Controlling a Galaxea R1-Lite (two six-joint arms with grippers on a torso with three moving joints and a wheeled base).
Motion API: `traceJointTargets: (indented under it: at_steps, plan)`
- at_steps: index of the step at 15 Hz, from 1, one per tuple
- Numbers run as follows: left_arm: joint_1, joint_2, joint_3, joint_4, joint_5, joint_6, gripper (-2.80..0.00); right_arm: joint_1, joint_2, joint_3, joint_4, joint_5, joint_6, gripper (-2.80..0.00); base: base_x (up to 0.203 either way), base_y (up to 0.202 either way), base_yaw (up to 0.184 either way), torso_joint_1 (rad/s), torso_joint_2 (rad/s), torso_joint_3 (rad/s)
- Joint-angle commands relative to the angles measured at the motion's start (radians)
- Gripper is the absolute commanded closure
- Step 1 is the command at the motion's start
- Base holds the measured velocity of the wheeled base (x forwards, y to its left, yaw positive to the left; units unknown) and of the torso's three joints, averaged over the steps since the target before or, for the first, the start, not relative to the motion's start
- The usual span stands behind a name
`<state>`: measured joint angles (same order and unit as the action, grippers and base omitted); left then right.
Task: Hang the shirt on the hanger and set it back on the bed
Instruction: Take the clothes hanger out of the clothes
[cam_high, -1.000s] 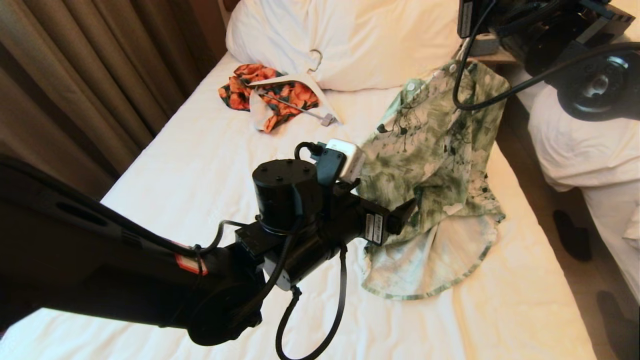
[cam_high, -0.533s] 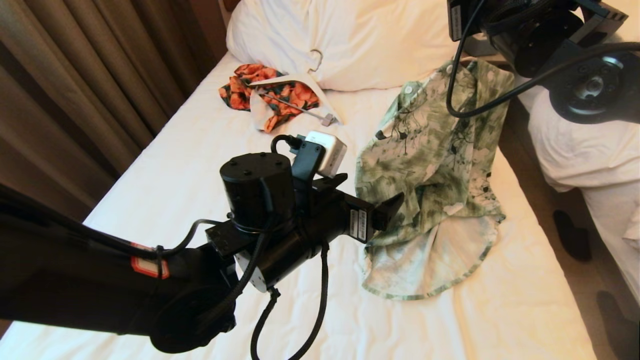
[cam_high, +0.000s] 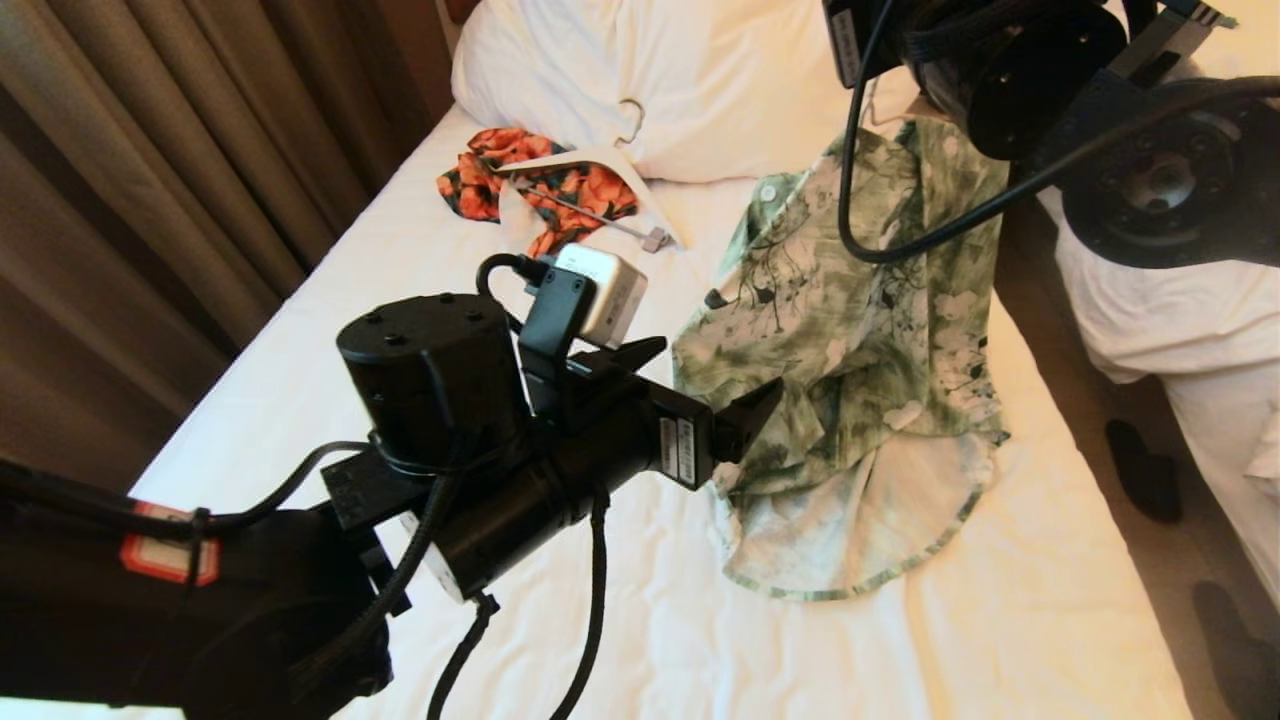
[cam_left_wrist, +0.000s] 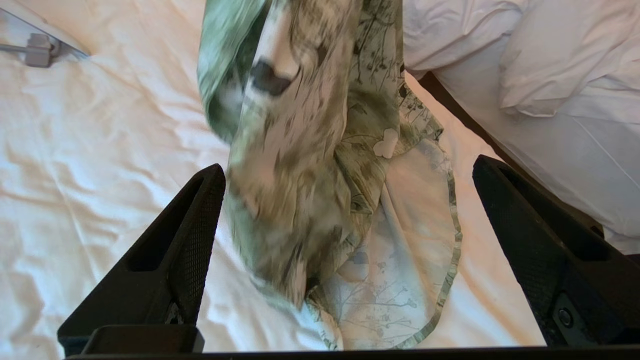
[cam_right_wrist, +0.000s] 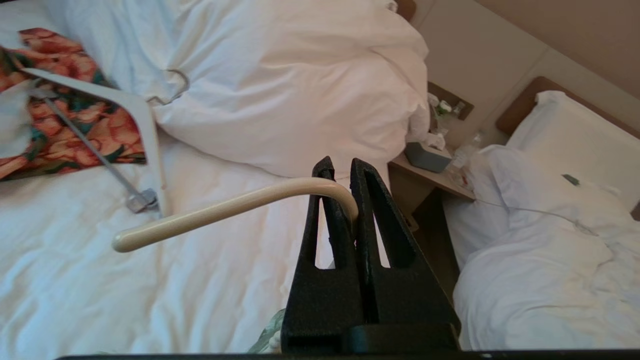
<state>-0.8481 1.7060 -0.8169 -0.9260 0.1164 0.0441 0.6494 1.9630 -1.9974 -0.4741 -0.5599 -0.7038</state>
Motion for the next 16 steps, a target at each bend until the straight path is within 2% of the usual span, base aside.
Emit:
traceJointTargets:
  at_steps: [1,5,11,16]
  plan:
    - [0.0,-0.048,0.02,-0.004,0.002,0.0,-2.8,0.028,0.021,-0.003,0.0,-0.006,-0.008,0.0,0.0,0.0,0.0,0.0,0.0,0.0]
    - [-0.009,-0.069,0.036,-0.001,0.002,0.002,-2.8,0.096,0.034,-0.009,0.023,-0.017,-0.034,0.0,0.0,0.0,0.0,0.0,0.0,0.0]
    - [-0.022,-0.047,0.012,-0.001,0.0,0.011,-2.8,0.112,0.032,-0.012,0.064,-0.018,-0.042,0.0,0.0,0.0,0.0,0.0,0.0,0.0]
    - [-0.025,-0.023,-0.012,-0.002,0.0,0.011,-2.8,0.171,0.035,-0.012,0.061,-0.018,-0.042,0.0,0.0,0.0,0.0,0.0,0.0,0.0]
